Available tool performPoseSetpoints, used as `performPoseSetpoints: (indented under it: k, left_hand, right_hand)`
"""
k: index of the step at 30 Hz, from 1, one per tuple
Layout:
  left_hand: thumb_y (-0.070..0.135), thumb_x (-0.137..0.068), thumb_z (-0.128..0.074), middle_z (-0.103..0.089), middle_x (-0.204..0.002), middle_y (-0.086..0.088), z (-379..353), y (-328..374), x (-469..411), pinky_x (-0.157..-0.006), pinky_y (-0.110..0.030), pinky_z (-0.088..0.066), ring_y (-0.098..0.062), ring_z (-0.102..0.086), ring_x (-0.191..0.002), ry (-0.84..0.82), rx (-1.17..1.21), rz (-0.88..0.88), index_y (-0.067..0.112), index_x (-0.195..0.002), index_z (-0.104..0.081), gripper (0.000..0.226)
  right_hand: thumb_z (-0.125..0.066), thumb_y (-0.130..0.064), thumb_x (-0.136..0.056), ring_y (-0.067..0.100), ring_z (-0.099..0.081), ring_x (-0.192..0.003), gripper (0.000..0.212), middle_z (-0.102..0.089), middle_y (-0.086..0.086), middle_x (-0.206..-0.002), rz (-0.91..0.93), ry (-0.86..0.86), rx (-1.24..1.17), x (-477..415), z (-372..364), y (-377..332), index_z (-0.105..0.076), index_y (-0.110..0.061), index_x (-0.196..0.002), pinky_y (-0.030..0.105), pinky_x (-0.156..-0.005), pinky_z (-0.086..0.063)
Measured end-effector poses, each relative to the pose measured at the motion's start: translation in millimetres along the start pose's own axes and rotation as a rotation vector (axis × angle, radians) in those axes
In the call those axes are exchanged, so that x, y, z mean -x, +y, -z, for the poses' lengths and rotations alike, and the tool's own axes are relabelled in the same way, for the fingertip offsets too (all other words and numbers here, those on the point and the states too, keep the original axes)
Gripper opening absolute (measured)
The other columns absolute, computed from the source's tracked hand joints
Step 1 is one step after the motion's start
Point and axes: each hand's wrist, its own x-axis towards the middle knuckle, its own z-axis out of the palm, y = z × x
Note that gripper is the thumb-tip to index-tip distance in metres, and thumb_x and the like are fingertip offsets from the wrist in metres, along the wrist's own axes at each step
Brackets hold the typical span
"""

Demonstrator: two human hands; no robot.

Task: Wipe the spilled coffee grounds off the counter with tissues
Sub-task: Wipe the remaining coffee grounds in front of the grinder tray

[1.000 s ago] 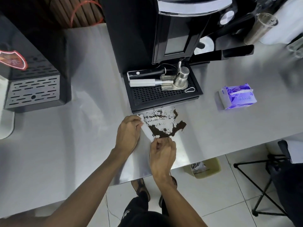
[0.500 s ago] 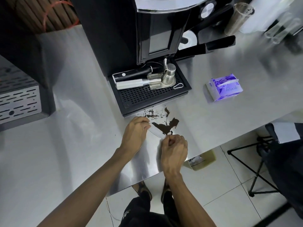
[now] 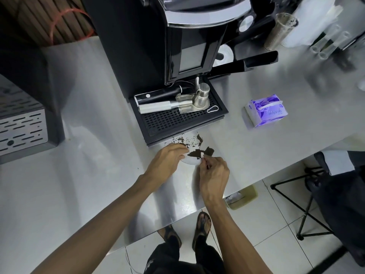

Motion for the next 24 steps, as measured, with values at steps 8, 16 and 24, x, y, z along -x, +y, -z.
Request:
performPoseSetpoints:
  k: [8, 16, 24]
  left_hand:
    - [0.009, -0.091, -0.063, -0.066, -0.11, 0.01, 8, 3, -5, -0.091, -0.02, -0.046, -0.005, -0.059, -0.103, -0.084, 0.111, 0.091, 0.029, -0.128, -0.05, 0.044]
    - [0.006, -0.091, -0.064, -0.069, -0.109, 0.008, 10, 3, -7, -0.089, -0.03, -0.053, -0.005, -0.065, -0.098, -0.143, 0.171, 0.075, 0.028, -0.122, -0.049, 0.04]
    - [0.005, -0.093, -0.061, -0.069, -0.108, 0.01, 14, 5, -9, -0.088, -0.03, -0.054, -0.002, -0.064, -0.097, -0.19, 0.167, 0.059, 0.036, -0.118, -0.046, 0.043]
  right_hand:
    - [-0.055, -0.002, -0.089, 0.027, -0.059, -0.081, 0.022, -0.064, 0.01, -0.09, 0.125, -0.093, 0.047, -13, -5, -1, -0.074, -0.007, -0.101, 0.024, -0.066, -0.041]
    - [-0.058, -0.02, -0.078, 0.027, -0.05, -0.107, 0.038, -0.058, 0.014, -0.101, 0.158, -0.337, 0.101, -16, 3, -5, -0.066, -0.009, -0.114, 0.022, -0.078, -0.04]
    - [-0.075, -0.036, -0.074, 0.025, -0.052, -0.104, 0.05, -0.062, 0.009, -0.104, 0.272, -0.365, 0.15, -25, 3, 3, -0.066, -0.014, -0.119, 0.018, -0.079, -0.039]
